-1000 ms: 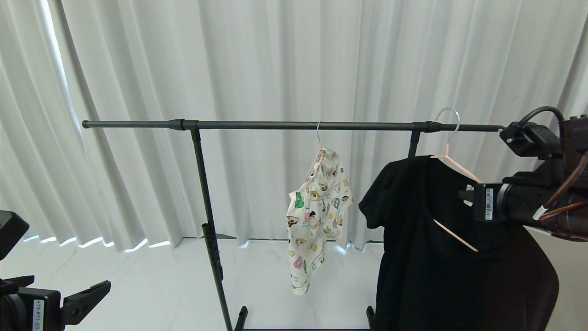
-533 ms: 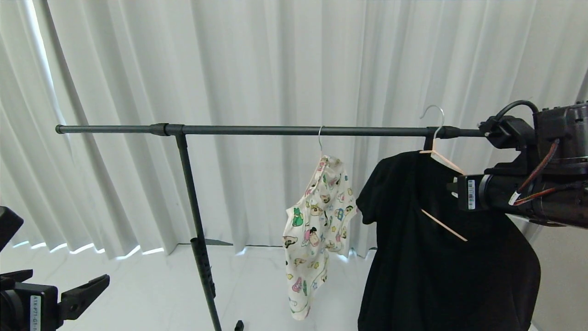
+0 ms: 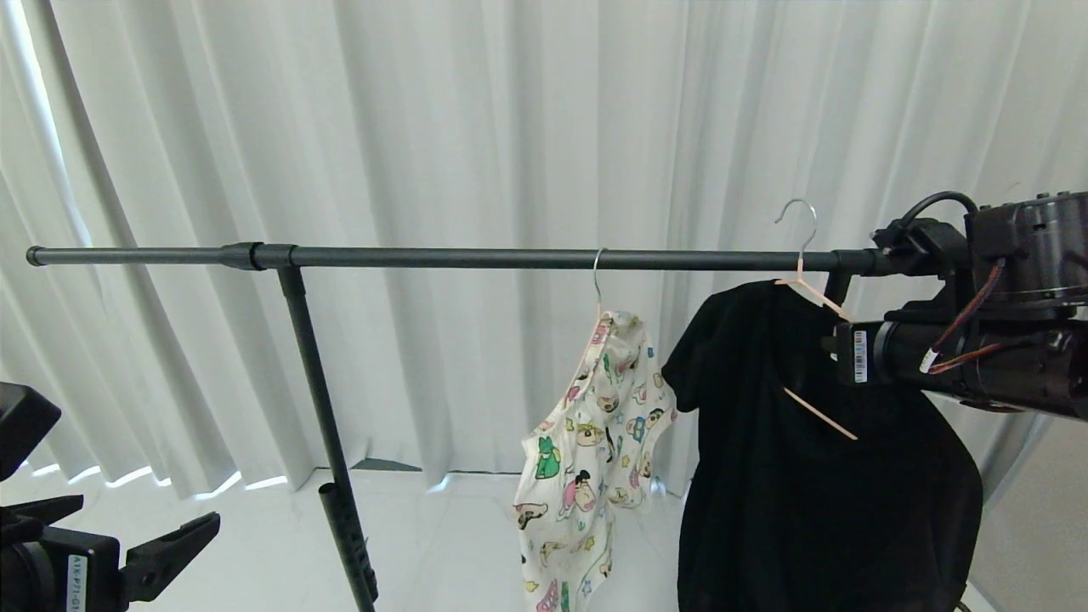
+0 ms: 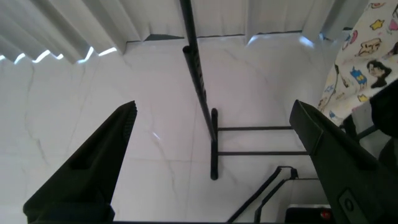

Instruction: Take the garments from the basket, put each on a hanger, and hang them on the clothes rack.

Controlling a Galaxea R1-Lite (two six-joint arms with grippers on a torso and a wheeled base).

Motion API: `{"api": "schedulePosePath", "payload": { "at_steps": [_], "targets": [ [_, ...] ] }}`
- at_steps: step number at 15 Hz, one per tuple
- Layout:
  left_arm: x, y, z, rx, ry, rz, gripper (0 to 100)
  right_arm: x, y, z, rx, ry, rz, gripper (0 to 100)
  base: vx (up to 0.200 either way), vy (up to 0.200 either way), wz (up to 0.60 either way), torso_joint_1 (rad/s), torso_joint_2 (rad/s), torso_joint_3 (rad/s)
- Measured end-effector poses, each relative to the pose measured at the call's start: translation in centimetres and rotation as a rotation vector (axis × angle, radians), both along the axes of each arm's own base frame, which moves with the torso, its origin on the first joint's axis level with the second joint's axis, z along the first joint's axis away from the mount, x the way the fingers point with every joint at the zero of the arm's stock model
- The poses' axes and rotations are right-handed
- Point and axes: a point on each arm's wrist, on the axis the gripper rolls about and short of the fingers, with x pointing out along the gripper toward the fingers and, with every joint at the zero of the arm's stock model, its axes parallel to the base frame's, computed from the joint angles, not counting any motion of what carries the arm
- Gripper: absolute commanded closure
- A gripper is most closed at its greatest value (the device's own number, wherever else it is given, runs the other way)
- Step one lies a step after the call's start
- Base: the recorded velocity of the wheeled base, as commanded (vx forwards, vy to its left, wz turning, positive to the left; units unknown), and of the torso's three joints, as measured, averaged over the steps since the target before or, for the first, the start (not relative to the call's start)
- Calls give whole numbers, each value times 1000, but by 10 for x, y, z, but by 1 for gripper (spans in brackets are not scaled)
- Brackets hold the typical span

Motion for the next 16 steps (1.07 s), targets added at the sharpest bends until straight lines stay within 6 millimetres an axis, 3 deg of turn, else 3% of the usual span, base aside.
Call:
{"api": "schedulePosePath", "payload": {
  "at_steps": [16],
  "targets": [
    [-16, 0, -9, 40, -13, -55, 0, 29, 14, -39, -55, 120, -2, 100, 0, 0, 0, 0, 0, 0]
  ]
}}
